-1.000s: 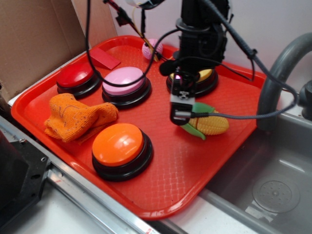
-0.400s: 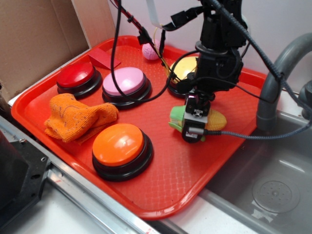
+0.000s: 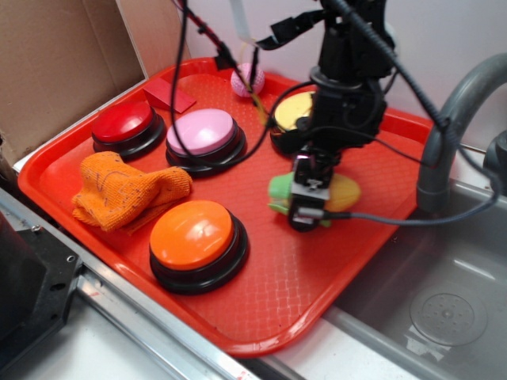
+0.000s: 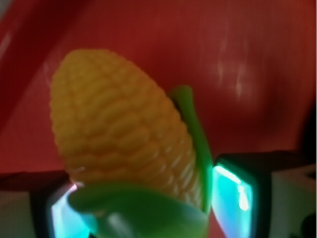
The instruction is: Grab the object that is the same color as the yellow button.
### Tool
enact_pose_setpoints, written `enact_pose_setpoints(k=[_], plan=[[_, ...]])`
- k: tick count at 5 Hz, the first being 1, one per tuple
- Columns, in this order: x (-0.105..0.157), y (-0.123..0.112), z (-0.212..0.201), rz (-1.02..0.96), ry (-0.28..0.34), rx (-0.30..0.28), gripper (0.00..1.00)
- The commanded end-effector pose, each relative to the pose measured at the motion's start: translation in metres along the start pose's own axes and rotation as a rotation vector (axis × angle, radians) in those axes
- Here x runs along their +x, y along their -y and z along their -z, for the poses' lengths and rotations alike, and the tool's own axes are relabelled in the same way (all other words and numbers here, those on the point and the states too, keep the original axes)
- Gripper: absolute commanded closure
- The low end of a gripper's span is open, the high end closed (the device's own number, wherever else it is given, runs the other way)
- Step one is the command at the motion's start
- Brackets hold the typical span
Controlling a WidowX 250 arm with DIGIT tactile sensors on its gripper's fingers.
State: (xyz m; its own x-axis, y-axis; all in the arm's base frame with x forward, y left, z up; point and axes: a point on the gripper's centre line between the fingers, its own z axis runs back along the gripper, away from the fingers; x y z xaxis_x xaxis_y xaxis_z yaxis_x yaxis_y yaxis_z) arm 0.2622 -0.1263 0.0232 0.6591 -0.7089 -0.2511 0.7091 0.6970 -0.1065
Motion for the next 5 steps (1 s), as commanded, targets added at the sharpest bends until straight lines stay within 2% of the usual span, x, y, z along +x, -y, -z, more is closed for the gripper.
enact_pose_setpoints(k=[1, 2, 3, 4, 5], plan=[[-0.050, 0.013, -0.106, -0.489, 0.321, 0.099, 1.00], [-0.084, 0.018, -0.148, -0.730, 0.394, 0.018, 1.00], [-0.109, 0.027, -0.192, -0.856, 0.421, 0.015, 1.00], [-0.134, 0.032, -0.236, -0.866, 0.418, 0.035, 1.00], [-0.147, 0.035, -0.248, -0.861, 0.408, 0.067, 1.00]])
